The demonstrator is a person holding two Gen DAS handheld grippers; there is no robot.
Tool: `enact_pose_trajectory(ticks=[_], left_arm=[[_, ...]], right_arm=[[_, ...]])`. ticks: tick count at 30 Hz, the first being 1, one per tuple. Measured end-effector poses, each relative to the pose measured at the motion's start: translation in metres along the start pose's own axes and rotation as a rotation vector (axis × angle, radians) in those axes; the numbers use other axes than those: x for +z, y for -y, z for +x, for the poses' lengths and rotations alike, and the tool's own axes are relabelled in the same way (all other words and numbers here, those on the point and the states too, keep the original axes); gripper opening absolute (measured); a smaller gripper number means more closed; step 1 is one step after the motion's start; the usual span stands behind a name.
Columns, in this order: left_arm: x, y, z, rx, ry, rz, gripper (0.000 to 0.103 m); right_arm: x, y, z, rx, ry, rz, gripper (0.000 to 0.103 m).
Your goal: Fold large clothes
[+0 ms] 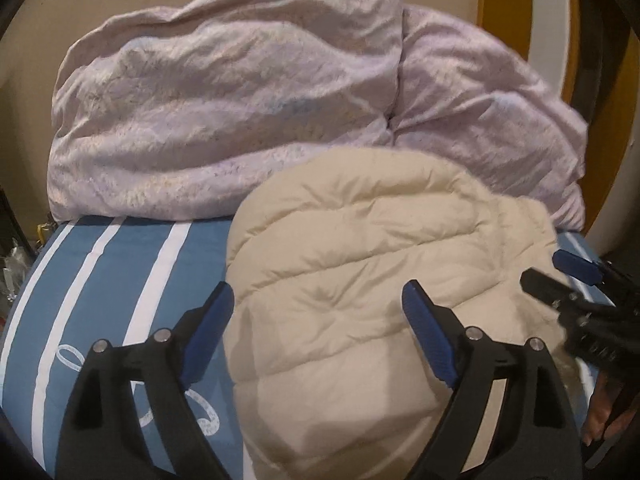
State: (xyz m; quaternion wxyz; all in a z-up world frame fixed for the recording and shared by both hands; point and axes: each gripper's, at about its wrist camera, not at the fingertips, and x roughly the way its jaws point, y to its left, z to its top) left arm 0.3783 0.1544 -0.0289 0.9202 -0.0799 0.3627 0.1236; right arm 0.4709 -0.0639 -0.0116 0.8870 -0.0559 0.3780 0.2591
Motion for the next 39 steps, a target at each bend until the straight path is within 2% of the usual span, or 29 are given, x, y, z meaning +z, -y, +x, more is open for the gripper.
enact_pose_trajectory(ticks=[2, 6, 12, 23, 34, 39], left_arm=[[-0.003, -0.001, 0.014, 0.007, -0.030, -0.004, 0.087], [-0.010, -0.004, 0.028, -0.005, -0.041, -0.009, 0.090], [-0.012, -0.003, 0.040, 0.013, -0.053, 0.005, 0.092], [-0.018, -0.010, 0.062, -0.013, -0.085, -0.034, 0.095], [-0.021, -0.011, 0.069, -0.013, -0.085, -0.044, 0.097], [-0.024, -0.012, 0.045, -0.004, -0.047, -0.020, 0.097]], right_arm=[[-0.008, 0.007, 0.010, 0.011, -0.017, 0.020, 0.072], [-0.012, 0.017, 0.020, 0.048, -0.044, 0.062, 0.072], [-0.015, 0.018, 0.028, 0.047, -0.065, 0.066, 0.072], [-0.015, 0.019, 0.046, 0.058, -0.093, 0.082, 0.072], [-0.015, 0.020, 0.045, 0.045, -0.084, 0.095, 0.073], [-0.019, 0.017, 0.019, 0.037, -0.076, 0.108, 0.073]])
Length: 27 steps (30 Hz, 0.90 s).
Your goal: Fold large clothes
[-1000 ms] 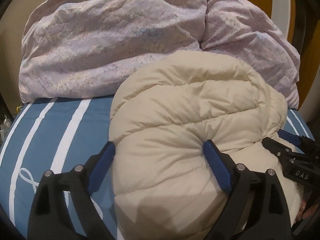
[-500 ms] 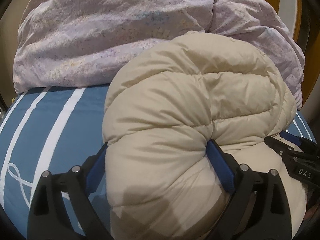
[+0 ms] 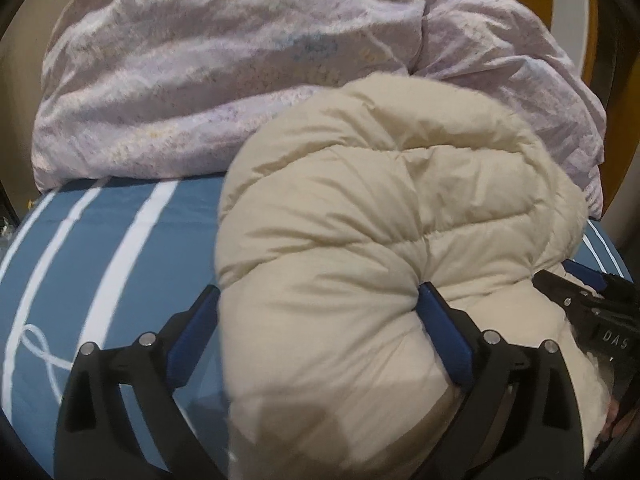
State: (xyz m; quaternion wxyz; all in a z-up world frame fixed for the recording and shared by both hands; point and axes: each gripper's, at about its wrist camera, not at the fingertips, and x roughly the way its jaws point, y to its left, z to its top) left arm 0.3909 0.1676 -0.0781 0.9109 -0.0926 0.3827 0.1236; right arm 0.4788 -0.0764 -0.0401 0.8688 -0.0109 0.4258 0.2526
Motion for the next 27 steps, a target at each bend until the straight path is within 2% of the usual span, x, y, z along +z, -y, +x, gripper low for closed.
enact_pose_trajectory(ticks=[9, 11, 14, 18, 20, 22, 27], left_arm=[[-0.016, -0.011, -0.066, -0.016, 0.056, 0.001, 0.096], [-0.023, -0.013, -0.074, -0.026, 0.054, -0.005, 0.097], [-0.031, -0.013, -0.080, -0.030, 0.039, -0.008, 0.097], [-0.044, -0.014, -0.092, -0.028, 0.015, -0.014, 0.097], [-0.051, -0.017, -0.101, -0.022, 0.015, -0.020, 0.097], [-0.059, -0.021, -0.113, -0.019, 0.017, -0.037, 0.097], [-0.078, -0.027, -0.137, -0.027, 0.029, -0.085, 0.098]], right_arm=[[-0.029, 0.001, -0.058, 0.066, 0.042, 0.012, 0.072], [-0.036, -0.002, -0.060, 0.057, 0.029, -0.004, 0.072], [-0.046, -0.009, -0.040, 0.007, -0.029, -0.042, 0.071], [-0.047, -0.005, -0.049, 0.018, -0.019, -0.002, 0.071], [-0.049, -0.005, -0.061, 0.022, -0.009, -0.001, 0.077], [-0.056, -0.007, -0.079, 0.004, 0.011, -0.012, 0.097], [-0.077, -0.008, -0.106, -0.006, 0.020, 0.003, 0.101]])
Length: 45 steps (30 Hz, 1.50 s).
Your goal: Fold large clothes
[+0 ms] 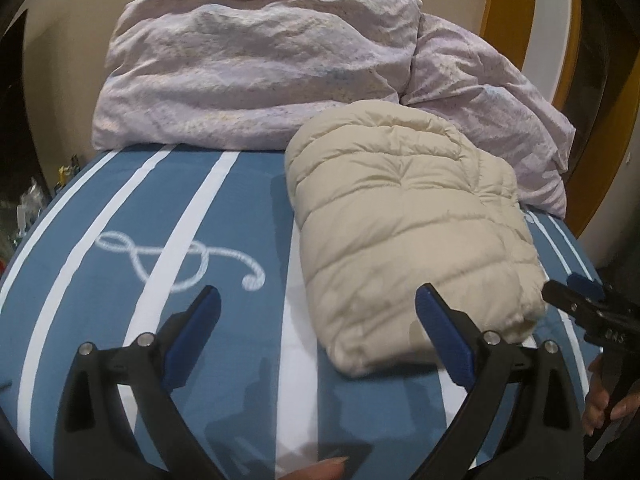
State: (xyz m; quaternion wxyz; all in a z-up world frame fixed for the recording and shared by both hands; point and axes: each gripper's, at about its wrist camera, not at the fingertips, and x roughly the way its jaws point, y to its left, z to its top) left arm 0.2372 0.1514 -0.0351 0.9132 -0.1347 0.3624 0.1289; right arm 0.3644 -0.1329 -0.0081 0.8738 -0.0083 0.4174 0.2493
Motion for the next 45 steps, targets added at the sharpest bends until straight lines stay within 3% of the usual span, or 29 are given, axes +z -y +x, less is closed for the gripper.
enact_pose_trajectory(ticks=[8, 17, 45], left_arm=[[-0.032, 0.013, -0.031, -0.030, -0.025, 0.032, 0.099], [-0.059, 0.026, -0.054, -0.061, -0.069, 0.034, 0.099], [-0.069, 0.028, -0.104, -0.137, -0.074, -0.002, 0.099]], right_arm=[[-0.032, -0.004, -0.034, -0.058, -0.022, 0.042, 0.102], [-0.057, -0.013, -0.056, 0.030, -0.067, 0.084, 0.102], [-0.072, -0.038, -0.105, 0.058, -0.026, 0.034, 0.102]])
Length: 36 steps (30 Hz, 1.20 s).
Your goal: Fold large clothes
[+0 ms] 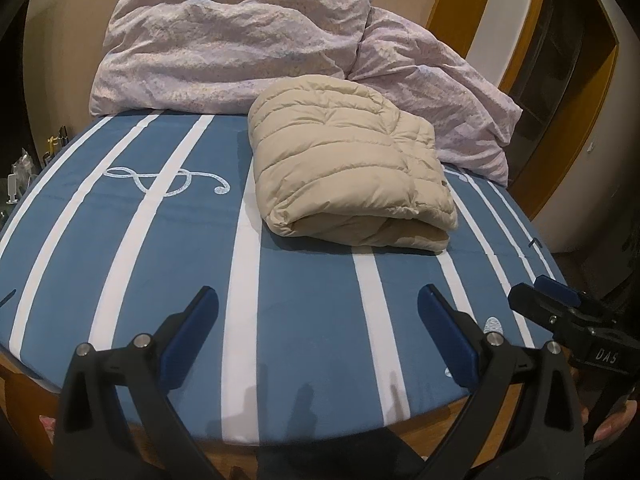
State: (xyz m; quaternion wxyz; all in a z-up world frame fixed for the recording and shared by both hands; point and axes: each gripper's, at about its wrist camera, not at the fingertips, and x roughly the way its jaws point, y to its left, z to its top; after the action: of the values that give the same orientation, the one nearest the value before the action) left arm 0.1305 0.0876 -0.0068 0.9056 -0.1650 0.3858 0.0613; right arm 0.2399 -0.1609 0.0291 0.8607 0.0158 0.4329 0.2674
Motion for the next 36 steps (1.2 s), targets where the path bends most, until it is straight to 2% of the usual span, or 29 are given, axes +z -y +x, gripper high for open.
enact_pose_trajectory(ticks=[14, 36], left_arm=[[0.0015, 0.0033, 0.0042, -0.019, -0.021, -0.006, 0.099], [0.0017, 0.0097, 0.0025, -0.030, -0.012, 0.017, 0.099]], right_arm=[[-0.0012, 0.0012, 0.0001, 0.008, -0.003, 0.013, 0.102], [-0.0021, 0.0007, 0.0017, 0.014, -0.004, 0.018, 0.102]])
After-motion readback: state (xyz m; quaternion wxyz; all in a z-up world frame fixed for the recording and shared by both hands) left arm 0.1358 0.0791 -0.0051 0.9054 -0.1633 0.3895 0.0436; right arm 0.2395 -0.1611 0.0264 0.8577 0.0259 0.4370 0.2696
